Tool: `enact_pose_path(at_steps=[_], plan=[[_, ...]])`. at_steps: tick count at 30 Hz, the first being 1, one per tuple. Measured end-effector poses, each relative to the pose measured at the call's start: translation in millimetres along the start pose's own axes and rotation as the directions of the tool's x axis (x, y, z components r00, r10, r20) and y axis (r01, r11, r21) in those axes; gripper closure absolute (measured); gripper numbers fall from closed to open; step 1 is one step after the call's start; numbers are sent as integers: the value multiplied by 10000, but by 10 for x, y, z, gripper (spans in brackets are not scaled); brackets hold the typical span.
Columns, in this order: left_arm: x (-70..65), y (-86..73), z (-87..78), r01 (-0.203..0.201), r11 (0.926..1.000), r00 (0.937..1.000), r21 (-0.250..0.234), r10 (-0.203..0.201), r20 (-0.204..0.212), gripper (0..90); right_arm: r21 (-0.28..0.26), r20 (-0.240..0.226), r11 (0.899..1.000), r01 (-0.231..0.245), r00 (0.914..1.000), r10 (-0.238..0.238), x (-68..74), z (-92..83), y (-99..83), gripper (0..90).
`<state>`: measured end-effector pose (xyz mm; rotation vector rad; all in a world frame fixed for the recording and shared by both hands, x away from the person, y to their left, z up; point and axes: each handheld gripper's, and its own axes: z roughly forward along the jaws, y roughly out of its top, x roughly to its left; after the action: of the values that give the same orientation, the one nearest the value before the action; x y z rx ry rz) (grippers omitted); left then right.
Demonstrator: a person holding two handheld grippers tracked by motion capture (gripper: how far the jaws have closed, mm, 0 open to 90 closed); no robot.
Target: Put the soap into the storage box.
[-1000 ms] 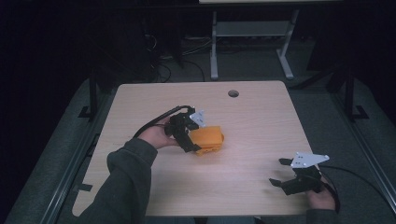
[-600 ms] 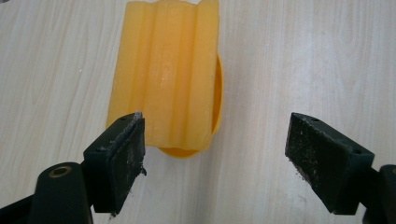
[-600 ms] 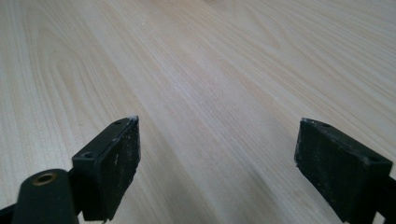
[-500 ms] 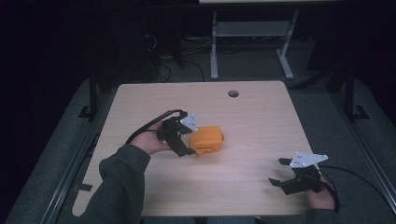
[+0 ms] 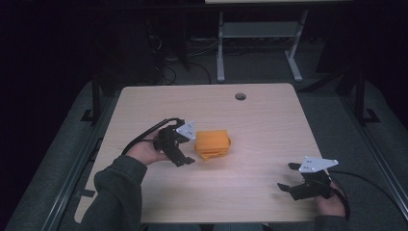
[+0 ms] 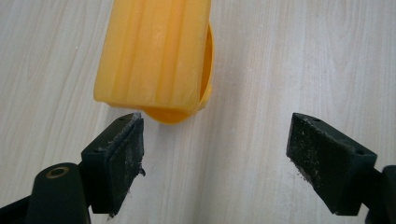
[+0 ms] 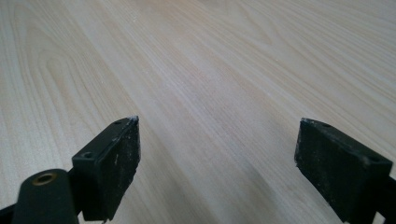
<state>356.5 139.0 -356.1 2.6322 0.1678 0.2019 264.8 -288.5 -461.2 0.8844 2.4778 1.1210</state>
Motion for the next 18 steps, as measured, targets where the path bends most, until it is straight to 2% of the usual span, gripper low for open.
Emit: enact_pose_path(at_steps=[3,6,7,18], plan=[[-19,-39,-6,64,10000,10000,-62,-64,-17,184,-5,23,10000,-4,10000,4,-4,1,-1,137],[-37,-55,-16,-61,10000,10000,4,61,-31,184,-5,32,10000,-12,10000,12,-4,3,-3,137],[-51,-60,-17,16,9999,10000,-156,-17,-42,184,0,40,10000,-8,10000,8,-5,4,-4,137],[-146,-120,-83,-147,9994,9996,-301,140,-243,184,43,92,9999,-91,9999,90,-4,1,-14,137]])
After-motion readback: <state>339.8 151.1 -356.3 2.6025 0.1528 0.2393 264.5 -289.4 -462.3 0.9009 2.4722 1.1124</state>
